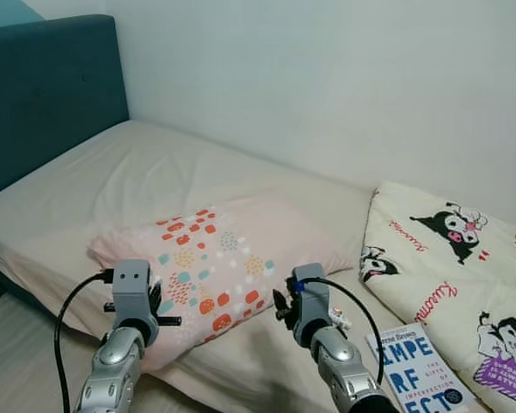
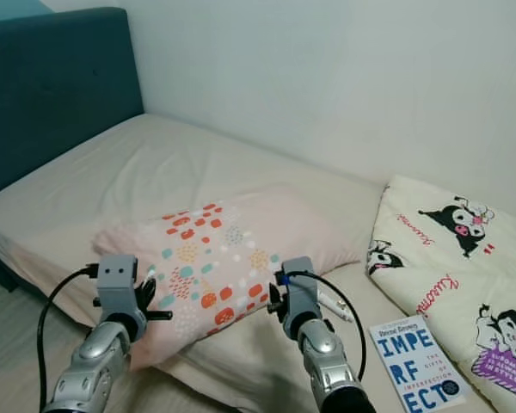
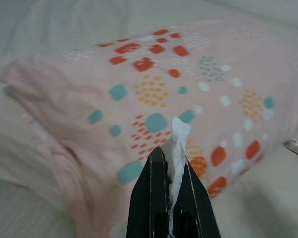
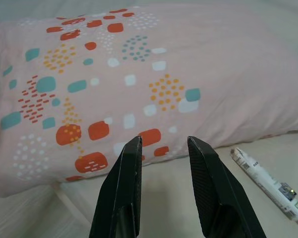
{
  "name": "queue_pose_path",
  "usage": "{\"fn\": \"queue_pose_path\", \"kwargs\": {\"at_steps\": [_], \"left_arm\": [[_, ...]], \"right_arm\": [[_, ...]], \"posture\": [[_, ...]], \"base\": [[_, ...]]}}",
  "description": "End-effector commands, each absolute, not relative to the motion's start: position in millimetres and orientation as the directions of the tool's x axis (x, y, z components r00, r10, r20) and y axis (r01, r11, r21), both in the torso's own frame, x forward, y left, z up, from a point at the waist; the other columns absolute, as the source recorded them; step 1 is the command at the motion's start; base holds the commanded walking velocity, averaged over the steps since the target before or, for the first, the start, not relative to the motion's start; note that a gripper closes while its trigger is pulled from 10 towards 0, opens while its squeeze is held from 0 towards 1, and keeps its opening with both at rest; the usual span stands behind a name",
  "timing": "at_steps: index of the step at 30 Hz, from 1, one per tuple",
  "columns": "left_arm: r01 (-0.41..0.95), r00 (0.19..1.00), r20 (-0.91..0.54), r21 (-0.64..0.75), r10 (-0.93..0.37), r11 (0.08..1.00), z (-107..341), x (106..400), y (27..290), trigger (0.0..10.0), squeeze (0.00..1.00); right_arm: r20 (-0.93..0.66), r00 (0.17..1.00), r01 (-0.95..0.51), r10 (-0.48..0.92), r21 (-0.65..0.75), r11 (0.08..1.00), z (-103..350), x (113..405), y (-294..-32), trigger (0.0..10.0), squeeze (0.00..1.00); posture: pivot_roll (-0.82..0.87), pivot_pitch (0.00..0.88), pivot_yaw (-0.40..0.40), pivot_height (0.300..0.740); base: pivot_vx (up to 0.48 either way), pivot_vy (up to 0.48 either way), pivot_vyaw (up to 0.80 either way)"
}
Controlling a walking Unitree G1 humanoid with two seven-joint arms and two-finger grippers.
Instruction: Clean up the room
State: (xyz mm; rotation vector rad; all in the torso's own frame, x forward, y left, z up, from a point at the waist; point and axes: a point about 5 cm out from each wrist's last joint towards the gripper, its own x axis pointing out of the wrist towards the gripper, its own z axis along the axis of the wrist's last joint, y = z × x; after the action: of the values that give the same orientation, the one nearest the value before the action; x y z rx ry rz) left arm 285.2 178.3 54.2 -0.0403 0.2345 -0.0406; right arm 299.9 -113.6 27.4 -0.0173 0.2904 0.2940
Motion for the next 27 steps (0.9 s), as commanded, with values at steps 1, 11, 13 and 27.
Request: {"fn": "queue_pose_path", "kwargs": {"at_steps": [1, 11, 13, 27], "left_arm": [[0.073, 0.971, -0.227, -0.031, -0.078, 0.997, 54.6, 285.8, 172.5, 10.0, 0.0], [0.034, 0.968, -0.245, -0.066, -0.049, 0.997, 51.3, 284.6, 173.5, 10.0, 0.0], [0.034, 0.968, -0.245, -0.059, -0.048, 0.998, 51.3, 284.6, 173.7, 10.0, 0.0], [0.011, 0.967, -0.254, -0.056, -0.025, 0.998, 48.8, 285.8, 176.9, 10.0, 0.0]], "right_arm": [[-0.3, 0.918, -0.263, 0.26, 0.03, 0.964, 24.3, 298.2, -120.1, 10.0, 0.0], [-0.3, 0.917, -0.269, 0.264, 0.026, 0.963, 24.7, 298.8, -120.4, 10.0, 0.0], [-0.3, 0.916, -0.27, 0.265, 0.025, 0.962, 24.8, 298.8, -120.6, 10.0, 0.0], [-0.278, 0.932, -0.239, 0.231, 0.007, 0.971, 28.8, 301.3, -127.8, 10.0, 0.0]], "posture": [[0.0, 0.0, -0.115, 0.74], [0.0, 0.0, -0.122, 0.74], [0.0, 0.0, -0.122, 0.74], [-0.01, 0.0, -0.121, 0.74]], "base": [[0.0, -0.48, 0.0], [0.0, -0.144, 0.0], [0.0, 0.0, 0.0], [0.0, 0.0, 0.0]]}}
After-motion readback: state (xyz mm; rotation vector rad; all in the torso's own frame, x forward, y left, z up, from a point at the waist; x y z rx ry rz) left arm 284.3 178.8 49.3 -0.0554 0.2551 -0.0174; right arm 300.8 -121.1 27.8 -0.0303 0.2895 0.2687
